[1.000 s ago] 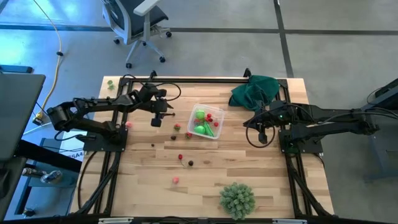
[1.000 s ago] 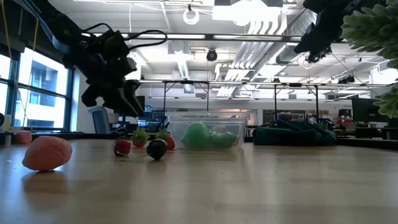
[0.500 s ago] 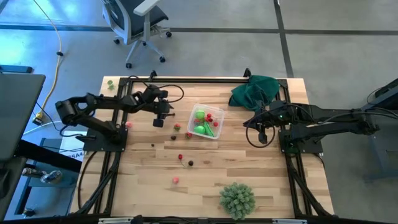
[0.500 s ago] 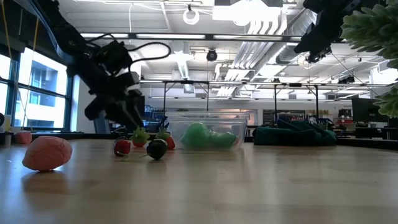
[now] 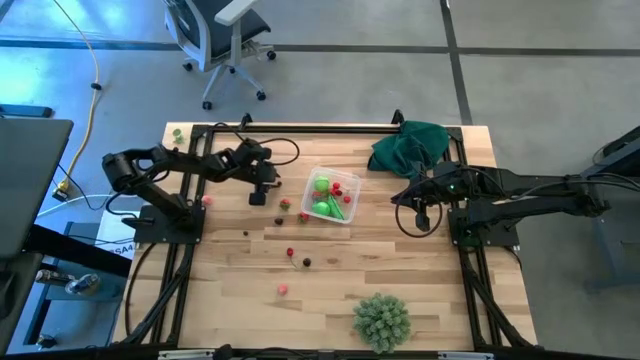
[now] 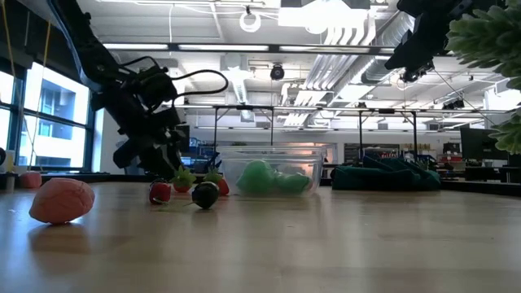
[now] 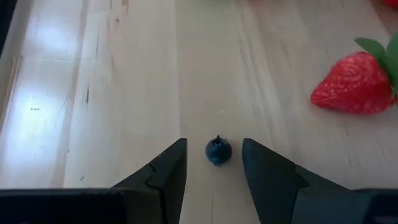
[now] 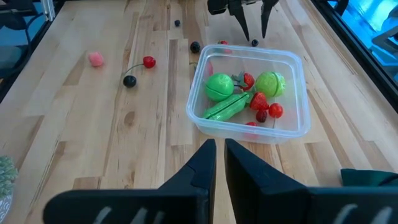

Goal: Pick and placing Produce into tupperware
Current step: Put the blueberry into the transparent bin

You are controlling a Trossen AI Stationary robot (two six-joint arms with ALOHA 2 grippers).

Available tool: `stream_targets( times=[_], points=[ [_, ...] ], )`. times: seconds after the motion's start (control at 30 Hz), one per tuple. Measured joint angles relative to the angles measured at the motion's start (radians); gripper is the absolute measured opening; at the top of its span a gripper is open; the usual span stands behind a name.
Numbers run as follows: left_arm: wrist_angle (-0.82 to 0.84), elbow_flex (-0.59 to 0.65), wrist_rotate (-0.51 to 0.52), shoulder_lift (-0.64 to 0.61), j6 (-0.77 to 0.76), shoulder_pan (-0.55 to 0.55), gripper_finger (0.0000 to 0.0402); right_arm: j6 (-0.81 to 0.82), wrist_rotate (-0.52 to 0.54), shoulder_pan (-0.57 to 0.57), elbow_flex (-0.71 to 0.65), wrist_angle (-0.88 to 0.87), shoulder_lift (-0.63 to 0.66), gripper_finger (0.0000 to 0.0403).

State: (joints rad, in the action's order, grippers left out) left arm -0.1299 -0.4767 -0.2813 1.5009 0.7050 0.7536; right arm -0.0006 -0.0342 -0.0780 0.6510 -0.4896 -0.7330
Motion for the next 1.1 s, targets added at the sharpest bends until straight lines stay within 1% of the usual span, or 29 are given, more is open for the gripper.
stream_targets(
  times=[0.27, 0.47, 0.6, 0.9, 1.1],
  points=[
    [-0.004, -0.001, -0.004, 0.016, -0.043, 0.0, 0.0145, 0.0, 0.0, 0.0, 0.0, 0.0, 0.0, 0.0024],
    [-0.008, -0.001, -0.003, 0.016, -0.128, 0.0, 0.0145, 0.0, 0.0, 0.0, 0.0, 0.0, 0.0, 0.0024],
    [-0.008, -0.001, -0.003, 0.016, -0.158, 0.0, 0.0145, 0.0, 0.0, 0.0, 0.0, 0.0, 0.0, 0.0024],
    [-0.01, -0.001, 0.005, 0.033, -0.193, -0.001, 0.0145, 0.0, 0.0, 0.0, 0.0, 0.0, 0.0, 0.0024],
    [-0.059, -0.002, -0.01, 0.07, -0.209, -0.001, 0.0145, 0.0, 0.0, 0.0, 0.0, 0.0, 0.0, 0.0024]
  ],
)
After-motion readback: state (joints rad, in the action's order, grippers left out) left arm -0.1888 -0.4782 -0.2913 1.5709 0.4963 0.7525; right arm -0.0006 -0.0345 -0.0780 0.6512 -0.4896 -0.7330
